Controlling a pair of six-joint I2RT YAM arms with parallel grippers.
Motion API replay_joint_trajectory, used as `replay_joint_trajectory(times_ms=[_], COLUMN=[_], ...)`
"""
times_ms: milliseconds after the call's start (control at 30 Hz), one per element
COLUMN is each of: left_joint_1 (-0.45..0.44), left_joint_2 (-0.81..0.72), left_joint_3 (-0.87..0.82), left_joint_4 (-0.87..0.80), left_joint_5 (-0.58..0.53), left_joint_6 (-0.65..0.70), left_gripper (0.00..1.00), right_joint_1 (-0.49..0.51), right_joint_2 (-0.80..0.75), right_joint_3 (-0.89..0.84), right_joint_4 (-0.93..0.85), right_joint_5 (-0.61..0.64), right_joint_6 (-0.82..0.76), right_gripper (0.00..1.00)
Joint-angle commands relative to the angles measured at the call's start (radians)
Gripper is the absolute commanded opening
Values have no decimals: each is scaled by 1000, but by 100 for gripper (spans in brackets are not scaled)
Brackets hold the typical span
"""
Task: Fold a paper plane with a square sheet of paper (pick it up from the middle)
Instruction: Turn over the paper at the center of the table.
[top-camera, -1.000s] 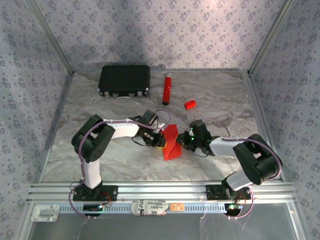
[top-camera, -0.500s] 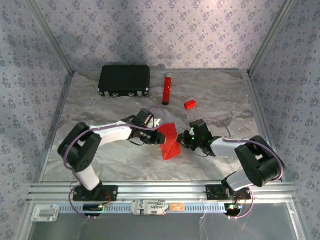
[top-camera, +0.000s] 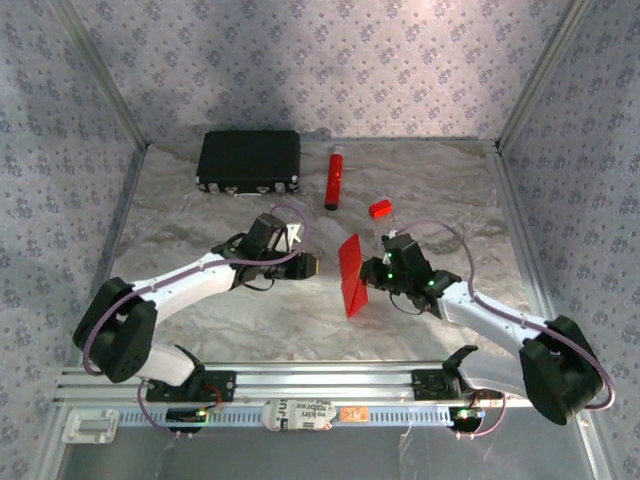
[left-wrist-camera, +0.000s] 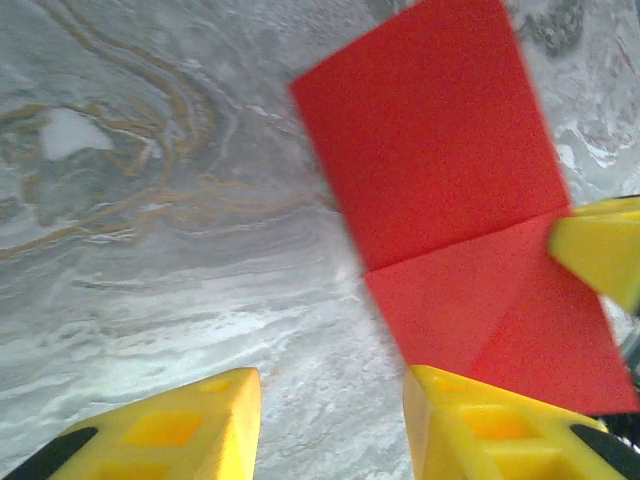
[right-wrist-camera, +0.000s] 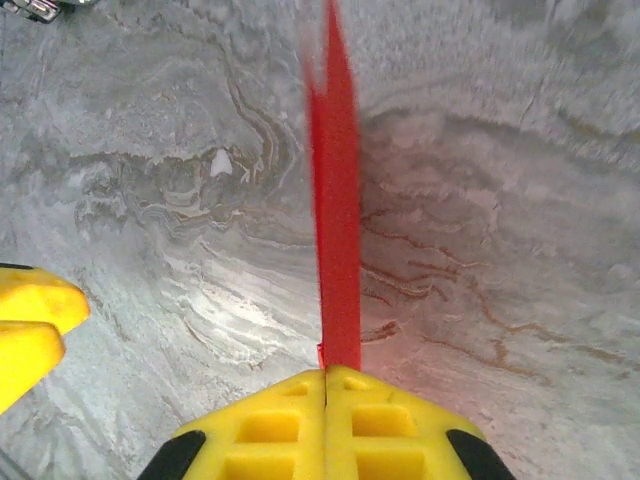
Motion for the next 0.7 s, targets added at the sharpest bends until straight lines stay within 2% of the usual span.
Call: replay_joint_trajectory(times_ms=[0, 100, 267, 500, 600, 667], left_joint_1=[18, 38, 63, 90, 91, 91], left_joint_2=[-47, -71, -124, -204, -221, -226], left_joint_3=[-20, -35, -61, -112, -107, -107], left_joint_4=[24, 23, -2, -6, -47, -65], left_joint_5=[-33, -38, -83, -141, -197, -209], left_joint_6=[10, 13, 28, 36, 54, 64], left_gripper=[43, 44, 51, 71, 82, 85], right_joint_1=[14, 28, 76, 129, 157, 175], right_joint_2=[-40, -61, -94, -71, -25, 33], right_joint_3=[68, 110, 165, 291, 360, 421], right_joint_4=[-200, -284, -400, -613, -709, -792], right_joint_5=[118, 183, 315, 490, 578, 648], right_joint_6=[-86, -79, -92, -128, -137, -123], right_gripper=[2, 2, 2, 2, 2, 1])
